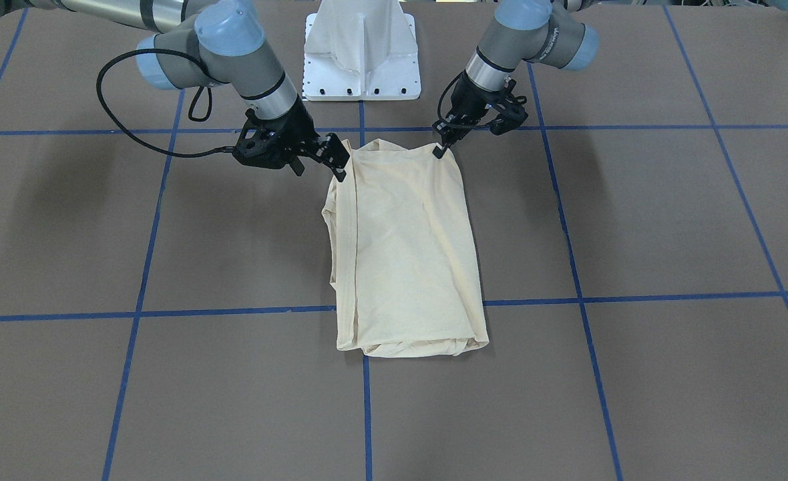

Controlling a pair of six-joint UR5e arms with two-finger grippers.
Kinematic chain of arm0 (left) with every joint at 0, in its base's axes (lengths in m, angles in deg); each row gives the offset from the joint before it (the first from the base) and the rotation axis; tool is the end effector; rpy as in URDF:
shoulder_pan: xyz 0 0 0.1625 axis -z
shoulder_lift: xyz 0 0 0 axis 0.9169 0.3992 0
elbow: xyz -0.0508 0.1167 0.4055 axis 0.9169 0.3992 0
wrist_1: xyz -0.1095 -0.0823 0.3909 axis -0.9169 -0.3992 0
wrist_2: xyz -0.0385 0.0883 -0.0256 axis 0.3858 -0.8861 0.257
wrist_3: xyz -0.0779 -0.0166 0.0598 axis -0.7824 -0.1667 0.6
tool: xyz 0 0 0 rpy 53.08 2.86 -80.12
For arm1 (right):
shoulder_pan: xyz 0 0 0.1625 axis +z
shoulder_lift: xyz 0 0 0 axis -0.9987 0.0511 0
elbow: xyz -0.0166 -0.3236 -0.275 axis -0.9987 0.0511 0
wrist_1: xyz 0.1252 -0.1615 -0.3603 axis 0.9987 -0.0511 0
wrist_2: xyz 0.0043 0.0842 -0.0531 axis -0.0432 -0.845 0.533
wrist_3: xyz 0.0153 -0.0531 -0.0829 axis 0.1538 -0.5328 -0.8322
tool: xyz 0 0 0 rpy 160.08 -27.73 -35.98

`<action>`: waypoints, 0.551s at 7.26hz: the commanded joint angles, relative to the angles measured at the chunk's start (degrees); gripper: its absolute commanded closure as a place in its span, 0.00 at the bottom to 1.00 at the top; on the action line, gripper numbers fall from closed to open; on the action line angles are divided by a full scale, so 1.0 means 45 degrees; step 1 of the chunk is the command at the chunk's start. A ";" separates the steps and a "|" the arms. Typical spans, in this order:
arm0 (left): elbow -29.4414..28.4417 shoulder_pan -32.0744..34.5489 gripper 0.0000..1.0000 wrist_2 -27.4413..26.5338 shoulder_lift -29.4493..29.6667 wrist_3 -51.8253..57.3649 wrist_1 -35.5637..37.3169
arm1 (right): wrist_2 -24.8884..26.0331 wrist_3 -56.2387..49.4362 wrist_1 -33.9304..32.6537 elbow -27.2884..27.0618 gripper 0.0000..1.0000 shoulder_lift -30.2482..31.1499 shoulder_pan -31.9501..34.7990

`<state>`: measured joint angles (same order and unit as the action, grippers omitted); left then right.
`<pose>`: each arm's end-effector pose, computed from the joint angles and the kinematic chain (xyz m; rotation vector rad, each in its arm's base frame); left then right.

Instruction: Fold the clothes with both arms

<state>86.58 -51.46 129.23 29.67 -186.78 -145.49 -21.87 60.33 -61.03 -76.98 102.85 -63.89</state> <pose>0.5042 -0.2717 0.3240 -0.1594 1.1817 -0.6702 -0.5312 -0.3508 0.2434 -0.0712 -1.0812 0.4373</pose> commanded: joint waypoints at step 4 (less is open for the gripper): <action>0.0015 0.0003 1.00 0.0005 0.0014 -0.0020 0.0003 | 0.1920 0.0637 -0.1129 0.0358 0.00 -0.0577 -0.2202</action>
<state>86.62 -51.44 129.26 29.69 -186.86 -145.48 -14.39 63.09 -65.89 -76.11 100.30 -72.25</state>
